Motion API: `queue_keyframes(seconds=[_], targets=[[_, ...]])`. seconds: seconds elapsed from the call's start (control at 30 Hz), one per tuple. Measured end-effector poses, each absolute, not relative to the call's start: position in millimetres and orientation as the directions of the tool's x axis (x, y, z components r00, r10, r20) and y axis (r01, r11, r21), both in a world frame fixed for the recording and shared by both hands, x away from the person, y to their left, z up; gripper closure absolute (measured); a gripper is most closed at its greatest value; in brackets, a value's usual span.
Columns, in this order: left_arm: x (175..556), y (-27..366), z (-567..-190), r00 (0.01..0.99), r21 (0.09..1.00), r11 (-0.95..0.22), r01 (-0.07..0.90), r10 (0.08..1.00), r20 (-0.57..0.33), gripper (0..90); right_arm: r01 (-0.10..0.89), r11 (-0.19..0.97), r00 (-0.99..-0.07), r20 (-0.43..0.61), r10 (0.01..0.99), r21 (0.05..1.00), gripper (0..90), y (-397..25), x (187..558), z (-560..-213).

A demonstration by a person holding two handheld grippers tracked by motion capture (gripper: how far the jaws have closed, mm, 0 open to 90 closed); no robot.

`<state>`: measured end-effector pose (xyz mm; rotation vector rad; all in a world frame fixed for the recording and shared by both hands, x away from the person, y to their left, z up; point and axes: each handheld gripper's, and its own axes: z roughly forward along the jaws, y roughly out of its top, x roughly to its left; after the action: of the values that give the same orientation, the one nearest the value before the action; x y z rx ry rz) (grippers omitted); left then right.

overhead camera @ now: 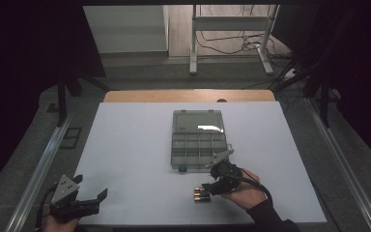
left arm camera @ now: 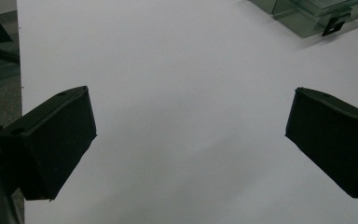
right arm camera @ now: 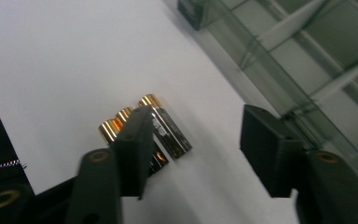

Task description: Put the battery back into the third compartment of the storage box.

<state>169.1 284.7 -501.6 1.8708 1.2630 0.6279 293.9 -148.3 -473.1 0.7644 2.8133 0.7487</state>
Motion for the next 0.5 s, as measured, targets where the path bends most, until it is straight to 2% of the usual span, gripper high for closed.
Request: queue_keyframes(seconds=[0.23, 0.5], targets=[[169.1, 284.3, -501.6, 0.388, 0.817, -0.209, 0.537, 0.921, -0.019, 2.0, 0.422, 0.786, -0.887, 0.025, 0.462, 0.453, 62.0, -135.7, 297.3, -484.0], [169.1, 284.0, -501.6, 0.391, 0.817, -0.214, 0.536, 0.92, -0.016, 2.1, 0.405, 0.811, -0.902, 0.043, 0.429, 0.422, 68.4, -128.4, 300.8, -493.8]])
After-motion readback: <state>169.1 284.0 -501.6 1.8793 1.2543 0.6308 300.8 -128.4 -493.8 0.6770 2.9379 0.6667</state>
